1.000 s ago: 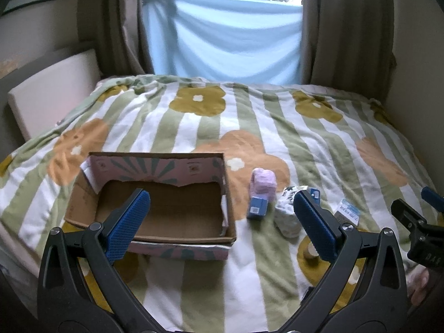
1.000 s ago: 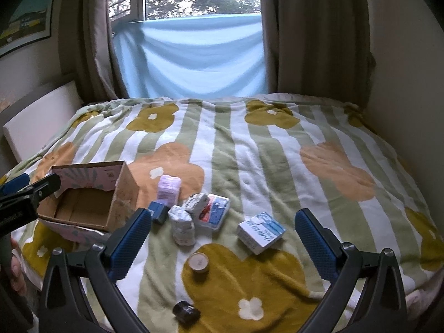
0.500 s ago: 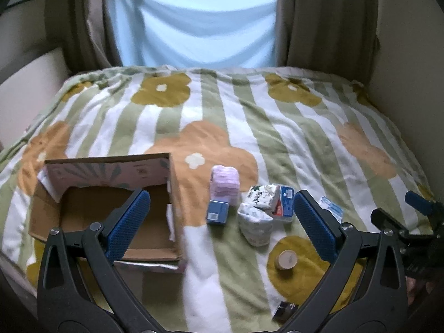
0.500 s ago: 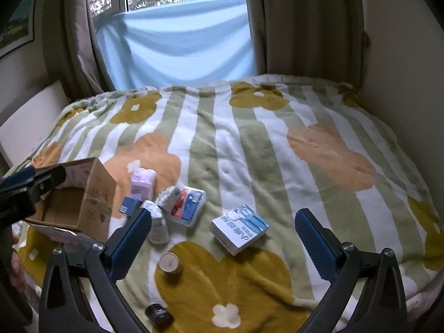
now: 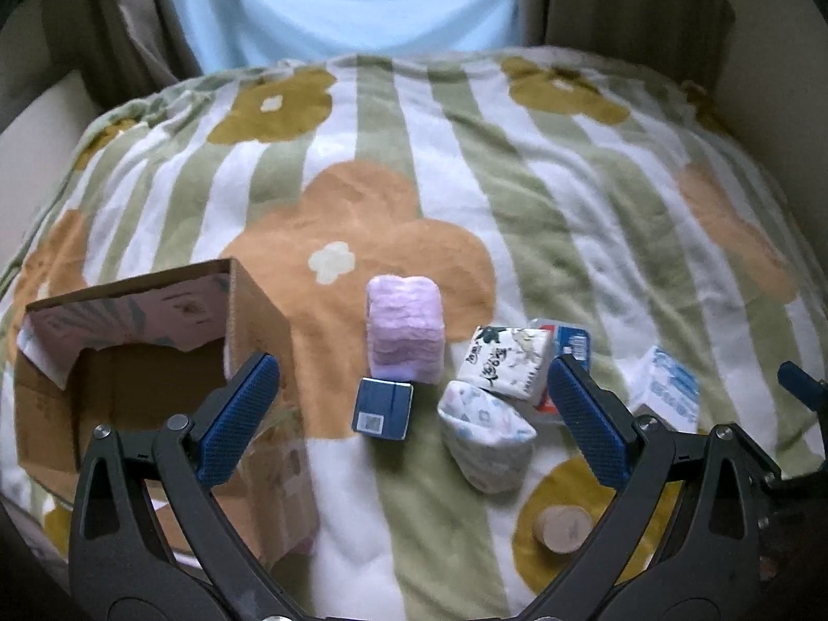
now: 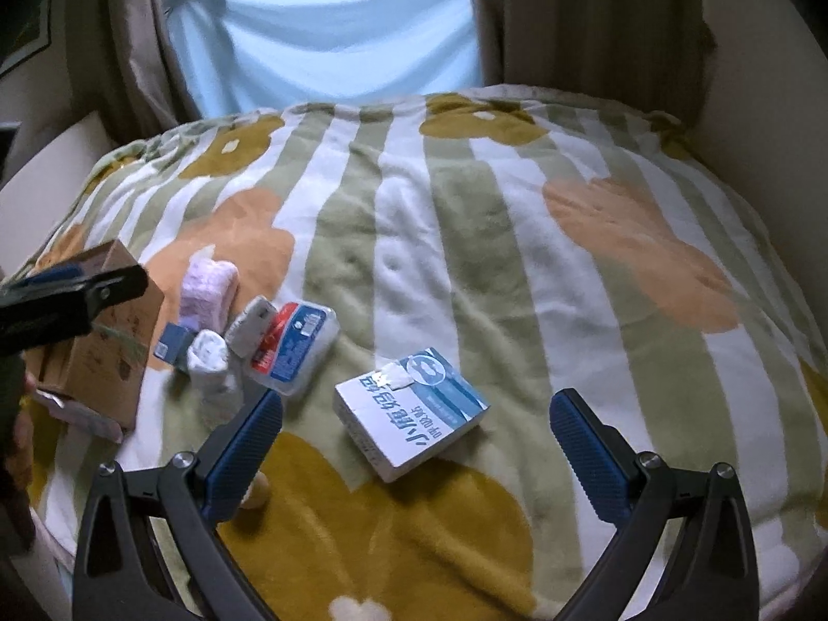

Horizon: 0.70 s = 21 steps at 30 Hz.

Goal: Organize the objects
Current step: 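Grasp the pink fluffy cube with the left tool while the right tool grasps the white-blue carton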

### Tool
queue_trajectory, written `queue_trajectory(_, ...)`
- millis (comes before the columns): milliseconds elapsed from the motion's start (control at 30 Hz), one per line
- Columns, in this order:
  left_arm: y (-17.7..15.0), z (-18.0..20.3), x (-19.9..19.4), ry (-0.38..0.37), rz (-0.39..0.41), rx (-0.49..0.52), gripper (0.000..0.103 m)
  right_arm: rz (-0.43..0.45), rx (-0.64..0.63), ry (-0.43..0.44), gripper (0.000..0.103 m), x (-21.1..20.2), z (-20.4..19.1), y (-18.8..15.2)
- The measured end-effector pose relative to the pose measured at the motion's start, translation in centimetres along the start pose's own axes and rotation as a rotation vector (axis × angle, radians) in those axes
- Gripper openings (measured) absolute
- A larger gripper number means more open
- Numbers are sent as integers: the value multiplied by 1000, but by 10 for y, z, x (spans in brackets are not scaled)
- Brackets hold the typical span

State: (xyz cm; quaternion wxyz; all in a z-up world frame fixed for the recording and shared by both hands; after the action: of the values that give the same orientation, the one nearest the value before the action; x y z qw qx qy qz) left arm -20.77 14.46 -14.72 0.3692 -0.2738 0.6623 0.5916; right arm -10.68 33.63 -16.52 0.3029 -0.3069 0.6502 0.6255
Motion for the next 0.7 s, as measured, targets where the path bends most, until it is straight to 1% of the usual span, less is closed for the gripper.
queue_trajectory(233,6,-4,42,39,-51,4,103,-63,-127,93,103,29,3,-8)
queue_trajectory(333,6,-4,59,63,-74,17,103,-83,-162,100,103,42,5,-11)
queue_trajectory(400,7,-5,70,78,-87,25,103,-91,-164,120,103,49,6,-12)
queue_trajectory(467,7,-7,77,84,-95,23,103,-108,-170,156,103,57,8,-14)
queue_trajectory(567,12,-7,86,123,-90,59,103,-114,-200,163,103,66,10,-15)
queue_trajectory(700,16,-5,93,129,-97,84,103,-118,-231,215,103,74,10,-13)
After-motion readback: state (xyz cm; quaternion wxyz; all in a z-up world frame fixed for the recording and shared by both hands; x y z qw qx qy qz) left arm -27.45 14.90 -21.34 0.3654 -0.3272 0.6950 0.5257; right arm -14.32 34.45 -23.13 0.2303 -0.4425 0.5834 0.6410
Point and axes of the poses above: each gripper's, at about its wrist camera, not at the fingertips, and x roughly the way its jaws point, z to its right, y to its top, the point moved 7 cm from there along x, roughly the way its jaws point, and after that the axes turned 2 degrees about -z, right-handed, at the moved point
